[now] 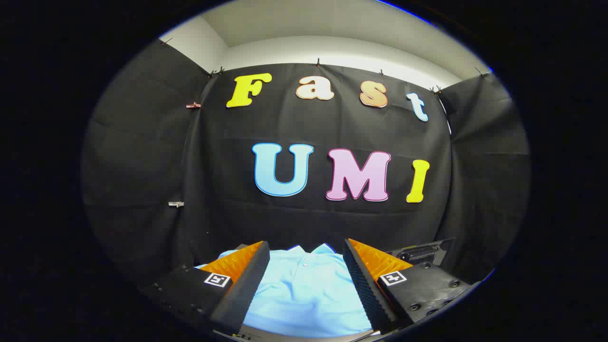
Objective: Put the clothes into the washing machine and then close the washing machine lid.
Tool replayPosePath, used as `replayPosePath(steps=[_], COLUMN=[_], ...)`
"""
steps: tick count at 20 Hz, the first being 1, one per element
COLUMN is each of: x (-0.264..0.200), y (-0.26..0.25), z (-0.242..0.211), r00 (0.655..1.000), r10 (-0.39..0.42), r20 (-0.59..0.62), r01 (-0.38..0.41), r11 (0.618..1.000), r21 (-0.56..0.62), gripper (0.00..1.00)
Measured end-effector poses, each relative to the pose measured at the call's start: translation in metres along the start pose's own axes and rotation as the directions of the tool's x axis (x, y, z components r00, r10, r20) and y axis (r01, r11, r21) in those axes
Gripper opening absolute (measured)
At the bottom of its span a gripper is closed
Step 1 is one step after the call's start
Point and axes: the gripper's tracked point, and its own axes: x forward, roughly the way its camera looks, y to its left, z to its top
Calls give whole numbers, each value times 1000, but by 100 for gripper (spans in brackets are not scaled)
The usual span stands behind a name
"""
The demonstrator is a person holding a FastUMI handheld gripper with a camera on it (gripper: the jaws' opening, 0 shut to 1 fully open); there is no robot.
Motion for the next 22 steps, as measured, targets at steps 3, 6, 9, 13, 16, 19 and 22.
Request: replayPosePath(steps=[3, 6, 9, 13, 16, 19, 22], x=[-5, -8, -16, -22, -27, -25, -16], y=[-2, -6, -2, 1, 7, 13, 14], z=[-3, 10, 12, 13, 12, 9, 3], r00=[1000, 1000, 1000, 999, 999, 999, 999], r10=[6, 5, 14, 28, 34, 40, 31], r20=[-12, 15, 23, 19, 21, 13, -16], r01=[-7, -4, -13, -26, -32, -38, -32], r11=[999, 999, 997, 996, 995, 995, 997], r21=[-34, -45, -71, -89, -91, -91, -65], gripper=[98, 98, 98, 98, 98, 98, 98])
